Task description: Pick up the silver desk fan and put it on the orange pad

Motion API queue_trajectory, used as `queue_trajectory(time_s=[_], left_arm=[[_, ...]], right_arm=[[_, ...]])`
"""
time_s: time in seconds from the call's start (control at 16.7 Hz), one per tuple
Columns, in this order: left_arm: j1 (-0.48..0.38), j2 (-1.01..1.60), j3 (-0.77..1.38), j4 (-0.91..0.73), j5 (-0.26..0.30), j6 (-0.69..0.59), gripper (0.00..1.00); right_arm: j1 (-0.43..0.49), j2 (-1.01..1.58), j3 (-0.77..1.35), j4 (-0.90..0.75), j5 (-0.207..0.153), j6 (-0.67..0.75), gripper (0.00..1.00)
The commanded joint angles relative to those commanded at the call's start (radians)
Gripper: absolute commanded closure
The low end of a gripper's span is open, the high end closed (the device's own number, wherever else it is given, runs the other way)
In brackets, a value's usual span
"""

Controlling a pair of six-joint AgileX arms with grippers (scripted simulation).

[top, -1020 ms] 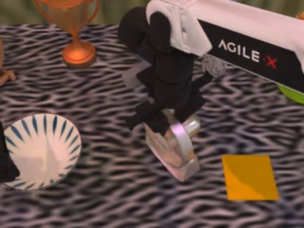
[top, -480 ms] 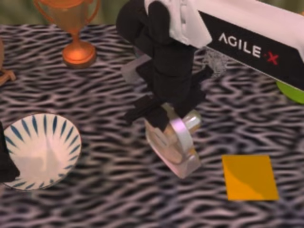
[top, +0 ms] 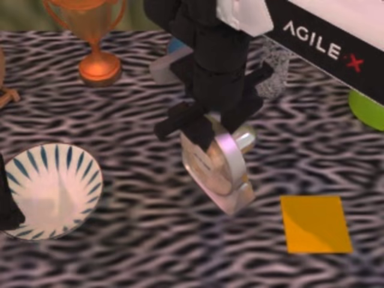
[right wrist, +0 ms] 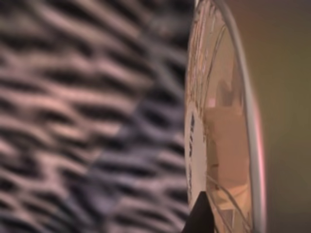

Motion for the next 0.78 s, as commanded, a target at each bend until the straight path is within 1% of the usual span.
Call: queue_trajectory(time_s=[0.18, 0.36, 0.54, 0.78], left_arm=[[0.0, 0.0, 0.0, 0.0, 0.0, 0.0, 0.0], [0.0, 0.0, 0.0, 0.0, 0.0, 0.0, 0.0], [0.0, 0.0, 0.0, 0.0, 0.0, 0.0, 0.0], [0.0, 0.0, 0.0, 0.0, 0.0, 0.0, 0.0]], right_arm=[[-0.008, -0.011, -0.012, 0.003, 0.0, -0.011, 1.0], [-0.028, -0.058, -0.083, 0.012, 0.0, -0.108, 1.0], [-0.064, -0.147, -0.203, 0.035, 0.0, -0.278, 1.0], [-0.126, -0.312, -0.402, 0.088, -0.001, -0.584, 1.0]])
